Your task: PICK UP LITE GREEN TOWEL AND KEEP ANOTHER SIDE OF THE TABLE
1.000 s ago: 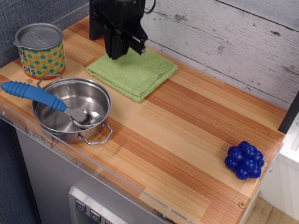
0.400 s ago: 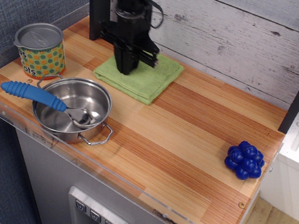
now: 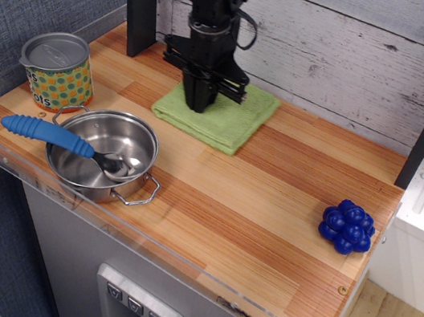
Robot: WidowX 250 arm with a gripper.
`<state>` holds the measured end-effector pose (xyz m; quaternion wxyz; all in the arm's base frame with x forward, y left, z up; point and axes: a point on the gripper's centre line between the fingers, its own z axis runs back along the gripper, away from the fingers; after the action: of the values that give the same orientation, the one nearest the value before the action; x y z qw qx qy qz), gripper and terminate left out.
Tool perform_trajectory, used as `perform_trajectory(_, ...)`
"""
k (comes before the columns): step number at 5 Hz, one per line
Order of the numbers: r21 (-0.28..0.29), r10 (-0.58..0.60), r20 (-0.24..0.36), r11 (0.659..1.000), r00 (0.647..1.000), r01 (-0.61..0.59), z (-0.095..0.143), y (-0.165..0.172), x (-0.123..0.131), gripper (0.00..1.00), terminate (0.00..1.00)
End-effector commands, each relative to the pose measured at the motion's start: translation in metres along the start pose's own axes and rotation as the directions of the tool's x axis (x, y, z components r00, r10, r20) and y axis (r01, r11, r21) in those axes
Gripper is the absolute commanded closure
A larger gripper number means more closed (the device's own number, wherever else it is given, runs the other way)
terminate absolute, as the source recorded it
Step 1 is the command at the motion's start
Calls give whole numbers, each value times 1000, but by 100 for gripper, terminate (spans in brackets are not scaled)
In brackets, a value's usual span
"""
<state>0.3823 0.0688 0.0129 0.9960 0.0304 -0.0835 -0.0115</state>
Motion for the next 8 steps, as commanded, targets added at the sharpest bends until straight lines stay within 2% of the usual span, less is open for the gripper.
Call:
perform_trajectory(1,-13,-9,14,1000,1000,9,13,-50,1,100,0)
perform_trajectory(2,-3,1,-19,1000,1000,-1,15,-69,-10,100,0)
perform_trajectory(3,14,4,-46,1000,999,-4,15,-74,-26,100,0)
perform_trajectory(5,8,46,-76,999,996,-45,18,-79,-47,100,0)
perform_trajectory(6,-2,22,-91,1000,996,-22,16,-87,-62,100,0)
perform_trajectory(7,-22,32,-132,999,991,-35,14,-91,-80,100,0)
perform_trajectory(8,-56,15,-143,998,990,-23,9,-90,-97,100,0)
